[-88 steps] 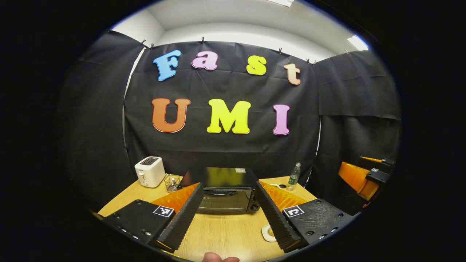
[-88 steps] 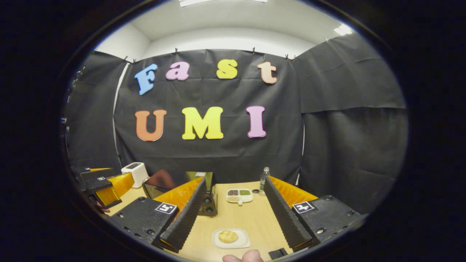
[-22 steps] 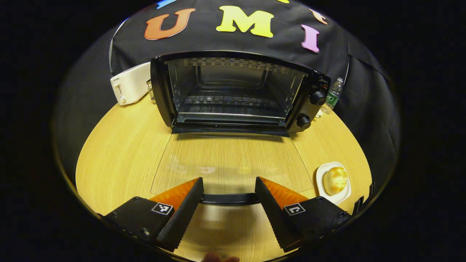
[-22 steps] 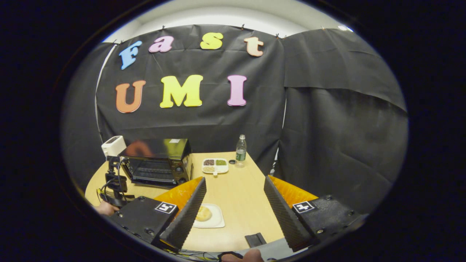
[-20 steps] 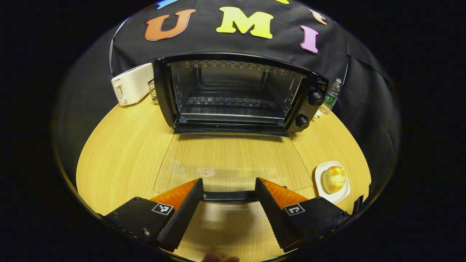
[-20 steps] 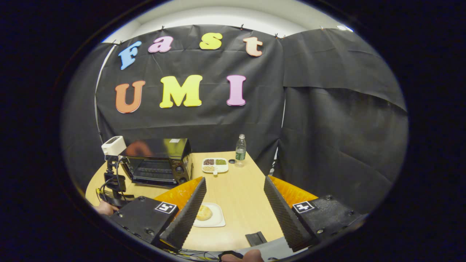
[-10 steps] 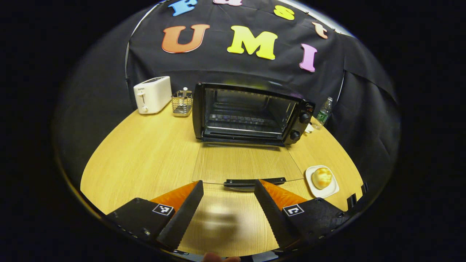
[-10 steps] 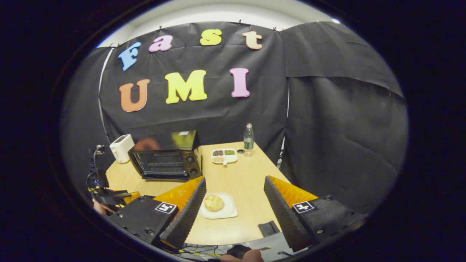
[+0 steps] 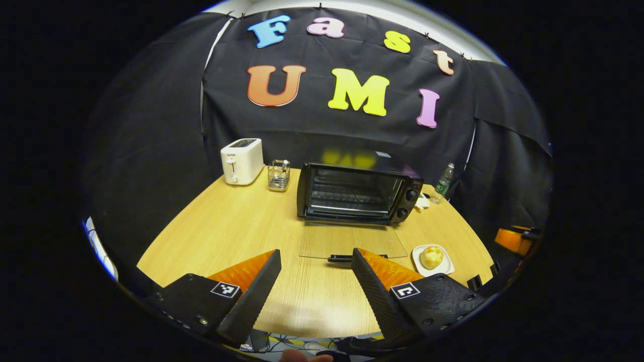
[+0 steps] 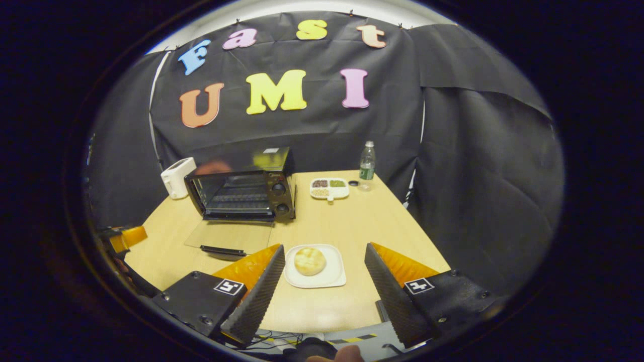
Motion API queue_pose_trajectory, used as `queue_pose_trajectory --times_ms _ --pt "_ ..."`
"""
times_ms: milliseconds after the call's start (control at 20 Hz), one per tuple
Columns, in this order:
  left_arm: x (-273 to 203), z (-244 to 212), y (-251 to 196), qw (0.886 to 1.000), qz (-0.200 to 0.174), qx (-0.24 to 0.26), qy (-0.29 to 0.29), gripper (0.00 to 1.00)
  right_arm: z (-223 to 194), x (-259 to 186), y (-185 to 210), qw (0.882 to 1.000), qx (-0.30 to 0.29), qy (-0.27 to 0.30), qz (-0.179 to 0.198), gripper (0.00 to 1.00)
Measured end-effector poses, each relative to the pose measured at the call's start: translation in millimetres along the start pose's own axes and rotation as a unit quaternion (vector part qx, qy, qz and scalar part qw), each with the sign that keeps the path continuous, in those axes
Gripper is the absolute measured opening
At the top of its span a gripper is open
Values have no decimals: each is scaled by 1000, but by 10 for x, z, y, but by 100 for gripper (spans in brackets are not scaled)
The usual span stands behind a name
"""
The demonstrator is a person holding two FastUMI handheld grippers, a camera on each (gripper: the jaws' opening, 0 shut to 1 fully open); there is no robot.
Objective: Open the electric oven with the left hand, put the food in, and close the electric oven.
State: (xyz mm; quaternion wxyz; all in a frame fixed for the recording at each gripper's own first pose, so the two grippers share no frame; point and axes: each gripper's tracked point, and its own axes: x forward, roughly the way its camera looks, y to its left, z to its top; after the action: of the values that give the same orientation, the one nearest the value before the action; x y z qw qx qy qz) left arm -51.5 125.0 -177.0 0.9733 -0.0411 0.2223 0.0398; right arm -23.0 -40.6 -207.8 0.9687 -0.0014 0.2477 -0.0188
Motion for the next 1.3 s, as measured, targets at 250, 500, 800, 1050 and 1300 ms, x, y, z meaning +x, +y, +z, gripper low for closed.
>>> queue_pose_trajectory --times_ms 250,500,800,1050,1300 --pt "-213 427 -63 999 34 -4 -34 93 -311 571 139 998 -31 42 37 100" --pt "-341 705 -230 997 61 -5 -42 93 -666 1128 159 995 -9 91 49 100" --pt "-316 781 -449 996 82 2 -32 93 -995 1667 150 990 -17 132 56 98" --pt "-239 813 -573 995 90 -44 -25 93 -1146 1823 181 985 -24 158 70 98" --pt "-168 865 -563 994 93 -44 -22 93 -1200 1853 202 983 -30 164 72 94"
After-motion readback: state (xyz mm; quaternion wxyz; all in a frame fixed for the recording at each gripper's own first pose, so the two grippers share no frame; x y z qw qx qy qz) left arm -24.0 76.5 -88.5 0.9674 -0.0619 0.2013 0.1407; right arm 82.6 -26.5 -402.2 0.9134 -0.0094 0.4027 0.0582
